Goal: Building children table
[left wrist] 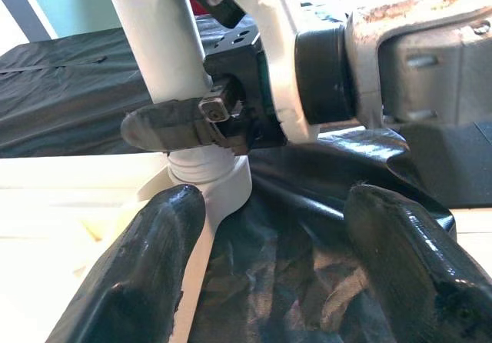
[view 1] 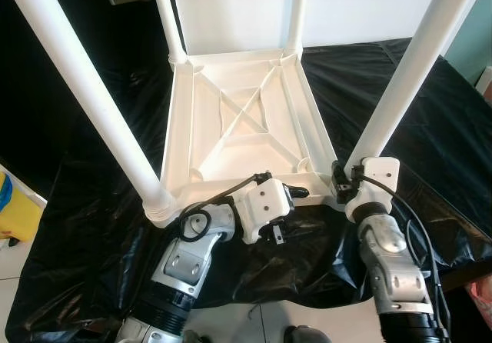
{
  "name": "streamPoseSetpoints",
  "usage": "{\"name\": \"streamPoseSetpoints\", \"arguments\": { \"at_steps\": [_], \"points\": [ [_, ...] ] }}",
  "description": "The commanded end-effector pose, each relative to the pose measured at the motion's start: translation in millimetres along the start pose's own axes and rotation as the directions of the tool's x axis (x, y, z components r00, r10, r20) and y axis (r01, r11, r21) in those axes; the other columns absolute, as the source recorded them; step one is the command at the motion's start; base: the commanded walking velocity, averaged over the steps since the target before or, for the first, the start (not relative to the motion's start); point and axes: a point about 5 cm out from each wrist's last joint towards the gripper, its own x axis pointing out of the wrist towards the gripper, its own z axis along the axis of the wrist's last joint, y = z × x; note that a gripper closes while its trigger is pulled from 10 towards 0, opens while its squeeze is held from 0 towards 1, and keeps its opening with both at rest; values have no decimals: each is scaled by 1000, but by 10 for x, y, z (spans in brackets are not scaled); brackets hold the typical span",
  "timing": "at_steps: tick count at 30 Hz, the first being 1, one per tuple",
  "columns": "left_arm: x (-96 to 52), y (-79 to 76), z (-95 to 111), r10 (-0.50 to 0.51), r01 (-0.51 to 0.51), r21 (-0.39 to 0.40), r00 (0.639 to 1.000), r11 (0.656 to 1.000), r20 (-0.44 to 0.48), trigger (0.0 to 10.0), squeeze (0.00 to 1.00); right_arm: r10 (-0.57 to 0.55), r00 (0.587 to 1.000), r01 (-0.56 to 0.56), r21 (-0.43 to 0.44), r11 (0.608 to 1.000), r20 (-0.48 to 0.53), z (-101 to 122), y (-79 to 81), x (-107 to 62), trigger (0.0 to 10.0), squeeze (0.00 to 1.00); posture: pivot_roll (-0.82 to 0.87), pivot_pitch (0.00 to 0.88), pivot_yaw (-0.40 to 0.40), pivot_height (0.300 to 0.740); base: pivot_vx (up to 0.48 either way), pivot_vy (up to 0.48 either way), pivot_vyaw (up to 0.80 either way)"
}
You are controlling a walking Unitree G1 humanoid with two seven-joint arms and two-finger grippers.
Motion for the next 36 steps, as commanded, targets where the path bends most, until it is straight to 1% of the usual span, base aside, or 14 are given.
{"name": "streamPoseSetpoints", "arguments": {
  "at_steps": [1,4,5,7,14,19,20,21,27,29,33,34,35,36],
  "points": [
    [2,43,-24,104,-104,-2,995,995,-12,10000,0,-92,992,90,-20,996,-84,-158,-31,-41,10000,0,-175,103,58,740,0,0,0],
    [1,43,-24,109,-110,-4,994,994,-13,10000,0,-144,985,144,3,990,-97,-171,56,-61,10000,0,-169,102,55,740,0,0,0],
    [1,43,-24,109,-110,-4,994,994,-13,10000,0,-144,985,144,3,990,-97,-171,56,-61,10000,0,-169,102,55,740,0,0,0],
    [1,36,-22,112,-112,-7,994,994,-12,10000,0,-130,987,132,14,991,-98,-165,137,-73,10000,0,-167,101,53,740,0,0,0],
    [5,29,-32,111,-111,-5,994,994,-15,10000,0,-132,986,131,-16,991,-98,-138,140,-64,10000,0,-169,100,51,740,0,0,0],
    [-6,50,-42,112,-112,9,993,994,-24,10000,0,-118,990,118,-4,993,-75,-100,169,-51,10000,0,-171,99,51,740,0,0,0],
    [-11,51,-44,113,-113,10,993,994,-24,10000,0,-110,992,111,1,994,-62,-80,170,-47,10000,698,-174,100,50,740,0,0,0],
    [-17,52,-48,114,-114,10,993,993,-25,10000,0,-100,994,101,8,995,-51,-62,167,-44,10000,1000,-174,100,50,740,0,0,0],
    [-23,56,-52,124,-124,9,992,992,-25,10000,0,-27,999,27,17,999,18,24,43,-36,10000,1000,-176,97,46,740,0,0,0],
    [-28,56,-56,125,-125,9,992,992,-25,10000,0,51,998,-52,29,998,41,44,-15,-42,10000,1000,-178,94,46,740,0,0,0],
    [-30,56,-58,125,-125,10,992,992,-26,10000,0,82,995,-84,36,996,47,50,-36,-44,10000,1000,-178,94,46,740,0,0,0],
    [-34,57,-62,125,-125,10,992,992,-27,10000,0,120,991,-122,22,992,62,56,-85,-43,10000,949,-180,93,47,740,0,0,0],
    [-34,57,-62,125,-125,10,992,992,-27,10000,0,120,991,-122,22,992,62,56,-85,-43,10000,949,-180,93,47,740,0,0,0],
    [-40,59,-66,124,-124,12,992,992,-29,10000,0,189,979,-189,-1,982,72,58,-145,-44,10000,0,-180,93,47,740,0,0,0]
  ]
}}
